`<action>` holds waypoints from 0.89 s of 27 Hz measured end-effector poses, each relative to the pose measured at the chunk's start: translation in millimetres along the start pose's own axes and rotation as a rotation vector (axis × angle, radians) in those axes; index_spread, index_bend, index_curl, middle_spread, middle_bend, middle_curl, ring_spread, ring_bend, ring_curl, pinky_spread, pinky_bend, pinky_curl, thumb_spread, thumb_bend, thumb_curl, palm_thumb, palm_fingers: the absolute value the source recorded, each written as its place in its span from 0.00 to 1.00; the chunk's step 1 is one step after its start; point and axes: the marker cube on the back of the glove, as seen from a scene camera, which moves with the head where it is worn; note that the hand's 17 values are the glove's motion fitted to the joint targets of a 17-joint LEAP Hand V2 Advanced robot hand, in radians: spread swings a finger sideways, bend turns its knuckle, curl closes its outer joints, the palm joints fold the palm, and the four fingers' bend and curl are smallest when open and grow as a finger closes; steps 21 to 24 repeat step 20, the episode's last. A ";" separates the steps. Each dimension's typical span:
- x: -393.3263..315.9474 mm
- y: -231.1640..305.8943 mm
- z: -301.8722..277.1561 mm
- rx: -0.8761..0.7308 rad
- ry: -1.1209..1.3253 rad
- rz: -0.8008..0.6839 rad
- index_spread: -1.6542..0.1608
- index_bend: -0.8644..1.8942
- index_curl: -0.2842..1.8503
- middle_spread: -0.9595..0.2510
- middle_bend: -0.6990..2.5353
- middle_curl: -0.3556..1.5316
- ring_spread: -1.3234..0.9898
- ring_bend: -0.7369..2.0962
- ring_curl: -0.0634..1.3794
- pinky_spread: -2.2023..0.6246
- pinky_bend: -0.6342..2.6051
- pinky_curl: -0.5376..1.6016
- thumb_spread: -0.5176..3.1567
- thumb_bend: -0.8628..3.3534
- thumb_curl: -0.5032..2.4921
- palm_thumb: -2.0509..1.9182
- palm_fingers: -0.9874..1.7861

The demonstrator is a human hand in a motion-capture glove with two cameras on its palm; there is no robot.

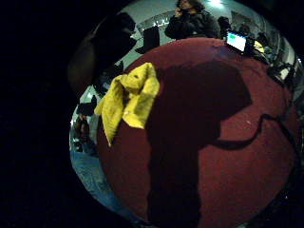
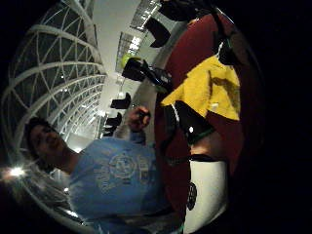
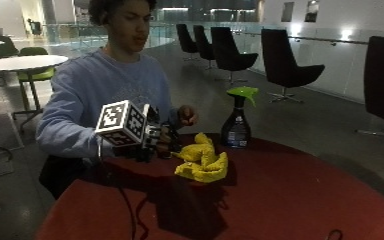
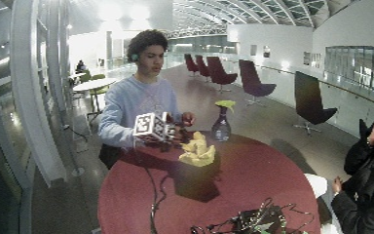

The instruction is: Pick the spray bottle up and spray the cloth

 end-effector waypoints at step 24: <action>29.8 38.2 -15.1 0.014 0.103 0.020 0.77 0.42 0.36 0.76 0.29 0.42 0.58 0.35 0.28 0.85 0.23 0.31 0.44 0.20 0.32 0.71 0.62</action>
